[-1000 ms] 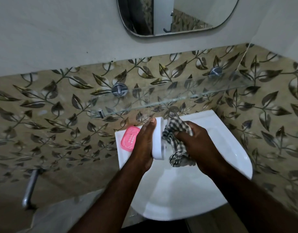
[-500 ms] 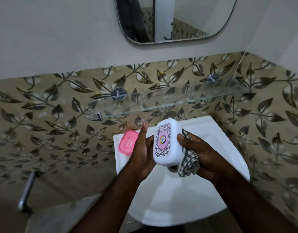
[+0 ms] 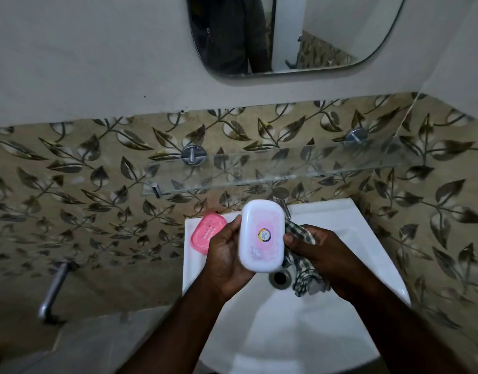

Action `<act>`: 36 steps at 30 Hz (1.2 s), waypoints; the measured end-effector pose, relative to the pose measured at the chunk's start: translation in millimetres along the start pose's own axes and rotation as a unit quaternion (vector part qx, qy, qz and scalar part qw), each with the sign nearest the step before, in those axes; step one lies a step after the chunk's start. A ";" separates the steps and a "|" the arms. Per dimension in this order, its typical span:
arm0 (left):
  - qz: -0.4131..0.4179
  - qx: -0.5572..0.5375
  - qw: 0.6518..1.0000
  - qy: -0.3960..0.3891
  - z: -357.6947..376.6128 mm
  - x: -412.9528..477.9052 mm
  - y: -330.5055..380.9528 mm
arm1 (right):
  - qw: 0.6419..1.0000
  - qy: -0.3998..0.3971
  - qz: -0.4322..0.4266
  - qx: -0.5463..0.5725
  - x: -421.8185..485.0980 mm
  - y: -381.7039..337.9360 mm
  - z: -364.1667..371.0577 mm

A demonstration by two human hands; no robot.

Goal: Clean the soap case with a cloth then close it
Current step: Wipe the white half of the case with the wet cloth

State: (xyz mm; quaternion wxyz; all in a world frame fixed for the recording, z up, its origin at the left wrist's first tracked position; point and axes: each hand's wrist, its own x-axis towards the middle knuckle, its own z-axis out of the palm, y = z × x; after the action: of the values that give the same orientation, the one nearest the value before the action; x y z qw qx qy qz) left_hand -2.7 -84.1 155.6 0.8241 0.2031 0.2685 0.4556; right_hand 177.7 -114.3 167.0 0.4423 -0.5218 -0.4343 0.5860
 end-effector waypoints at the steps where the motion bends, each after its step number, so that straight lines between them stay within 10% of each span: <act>1: -0.005 -0.004 1.000 -0.001 -3.0 1.8 -1.4 | 1.000 0.005 -0.003 -0.007 1.0 -1.1 -0.7; 17: 0.000 -0.060 0.998 0.029 9.2 25.1 -14.2 | 0.957 0.135 -0.097 -0.239 26.8 -22.1 -43.6; 26: 0.008 0.138 0.988 0.064 9.7 23.3 -18.9 | 0.917 0.150 -0.220 -0.297 33.5 -23.1 -7.3; 34: 0.121 0.416 0.898 0.073 17.3 22.3 6.6 | 0.799 0.091 -0.400 -0.441 41.6 -26.0 17.3; 36: 0.140 0.442 0.882 0.084 19.8 18.9 10.0 | 0.832 0.096 -0.370 -0.403 54.7 -25.9 15.3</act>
State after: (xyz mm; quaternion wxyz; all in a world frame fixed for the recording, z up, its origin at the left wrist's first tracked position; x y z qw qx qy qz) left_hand 11.6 -64.6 171.9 0.5506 0.5425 0.4793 0.4158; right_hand 160.7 -55.9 180.9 0.4164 -0.5072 -0.7480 0.0989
